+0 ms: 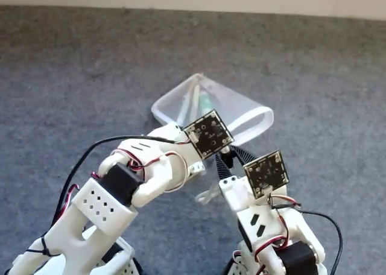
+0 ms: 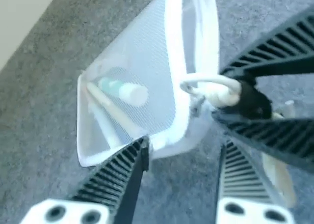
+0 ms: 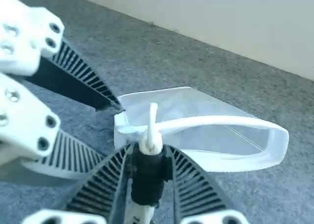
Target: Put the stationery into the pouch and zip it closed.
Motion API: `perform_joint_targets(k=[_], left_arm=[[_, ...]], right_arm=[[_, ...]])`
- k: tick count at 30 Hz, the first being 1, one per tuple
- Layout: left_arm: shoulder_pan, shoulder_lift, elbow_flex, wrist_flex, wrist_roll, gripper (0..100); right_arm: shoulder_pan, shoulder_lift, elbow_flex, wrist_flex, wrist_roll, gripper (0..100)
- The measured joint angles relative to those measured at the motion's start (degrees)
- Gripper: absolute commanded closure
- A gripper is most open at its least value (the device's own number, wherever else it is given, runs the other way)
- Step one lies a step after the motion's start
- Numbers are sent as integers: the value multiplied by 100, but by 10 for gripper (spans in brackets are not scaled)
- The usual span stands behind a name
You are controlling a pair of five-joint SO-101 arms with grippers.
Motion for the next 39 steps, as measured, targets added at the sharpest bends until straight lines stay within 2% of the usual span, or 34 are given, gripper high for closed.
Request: perform_joint_targets(k=[12, 16, 21, 30, 39], left_arm=[[-9, 0, 967, -1442, 26, 798], [0, 0, 1222, -1943, 484, 887], [0, -9, 1459, -2391, 580, 960], [0, -9, 1477, -2470, 571, 995], [-44, -9, 1468, -2259, 571, 995]], right_arm=[[0, 0, 0, 0, 0, 994], [9, 0, 0, 0, 0, 994], [18, 0, 0, 0, 0, 994], [44, -26, -35, 0, -114, 994], [985, 0, -26, -396, -316, 994]])
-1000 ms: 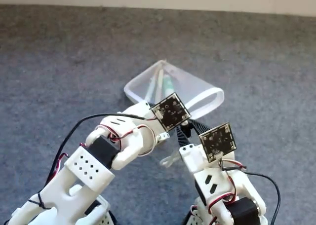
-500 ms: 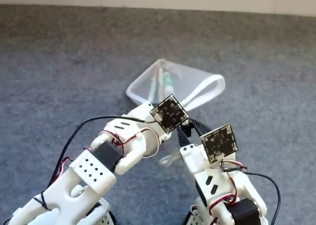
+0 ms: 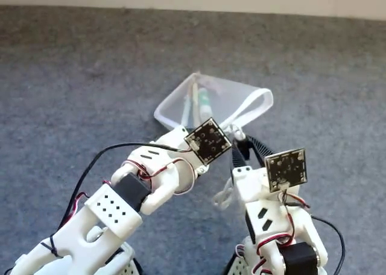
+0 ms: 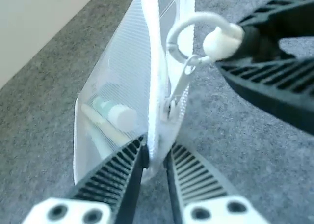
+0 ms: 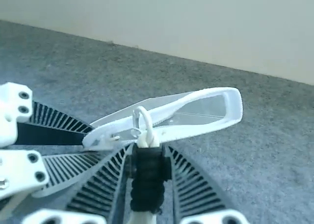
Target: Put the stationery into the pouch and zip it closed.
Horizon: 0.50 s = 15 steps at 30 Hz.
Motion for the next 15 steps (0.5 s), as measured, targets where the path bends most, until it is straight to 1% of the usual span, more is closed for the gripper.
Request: perform_joint_targets(k=[10, 15], left_arm=[[-167, -35, -9, 35, -9, 996], [-167, -35, -9, 35, -26, 996]], right_arm=[[79, 9, 0, -79, 0, 994], [457, 545, 0, -545, 0, 994]])
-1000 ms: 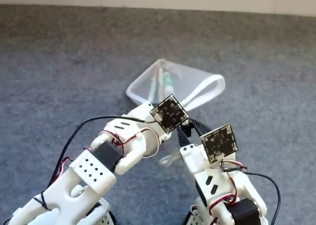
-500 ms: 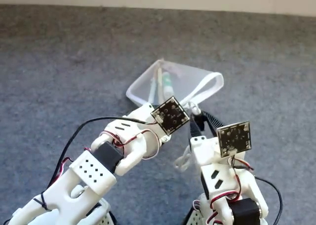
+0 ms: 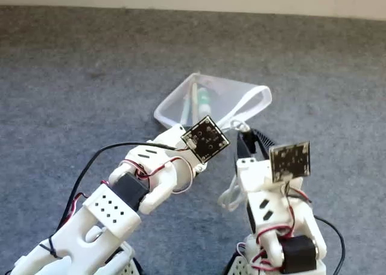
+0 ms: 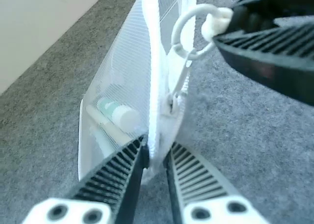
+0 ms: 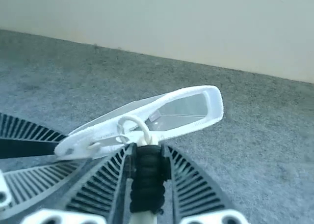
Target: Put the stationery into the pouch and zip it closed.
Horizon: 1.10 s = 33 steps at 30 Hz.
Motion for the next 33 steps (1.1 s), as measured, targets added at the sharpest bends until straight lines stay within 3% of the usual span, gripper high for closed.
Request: perform_joint_targets(k=[6, 33], left_arm=[[0, 18, -9, 9, -53, 996], [-9, 26, -18, 62, -53, 996]], right_arm=[[202, 818, 0, -387, 0, 994], [589, 1495, 202, -1363, -9, 994]])
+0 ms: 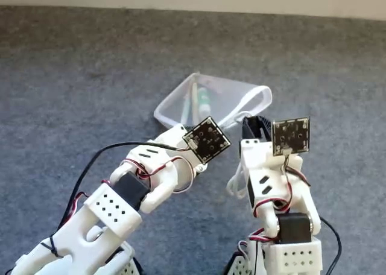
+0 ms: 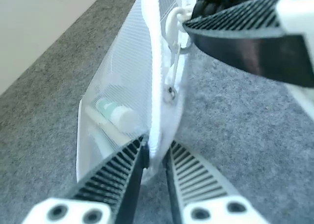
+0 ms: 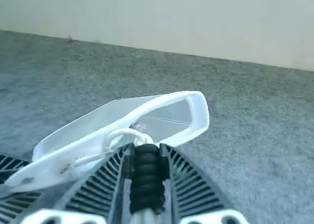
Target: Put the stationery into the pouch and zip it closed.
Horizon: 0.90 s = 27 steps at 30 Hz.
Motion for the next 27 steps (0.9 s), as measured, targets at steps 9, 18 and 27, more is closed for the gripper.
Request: perform_joint_targets(k=[9, 18, 27], left_arm=[[0, 9, 9, 53, 0, 996], [0, 9, 9, 88, 0, 996], [-18, -26, 9, 88, 0, 996]], right_arm=[[220, 387, -9, -123, -26, 994], [580, 466, -9, -422, -26, 994], [651, 475, 0, -765, -18, 994]])
